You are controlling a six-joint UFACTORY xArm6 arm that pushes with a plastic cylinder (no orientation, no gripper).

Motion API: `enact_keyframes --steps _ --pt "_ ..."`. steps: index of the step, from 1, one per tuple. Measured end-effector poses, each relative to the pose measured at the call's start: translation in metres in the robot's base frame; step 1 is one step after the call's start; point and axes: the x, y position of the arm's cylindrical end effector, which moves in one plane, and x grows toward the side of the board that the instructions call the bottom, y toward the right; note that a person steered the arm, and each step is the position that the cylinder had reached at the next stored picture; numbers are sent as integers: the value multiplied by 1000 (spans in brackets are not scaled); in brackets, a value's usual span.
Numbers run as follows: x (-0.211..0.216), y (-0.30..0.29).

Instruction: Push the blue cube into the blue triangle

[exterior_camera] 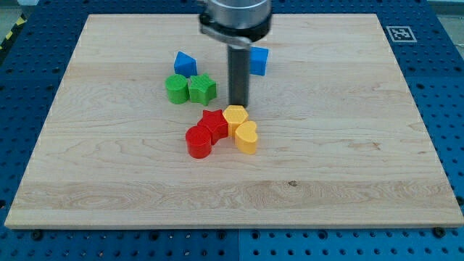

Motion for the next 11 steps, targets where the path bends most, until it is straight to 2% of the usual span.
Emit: enact_keyframes --steps 2,5,6,11 --pt "-45 71" --pt "-89 71" --pt "-93 71" --pt "-93 -28"
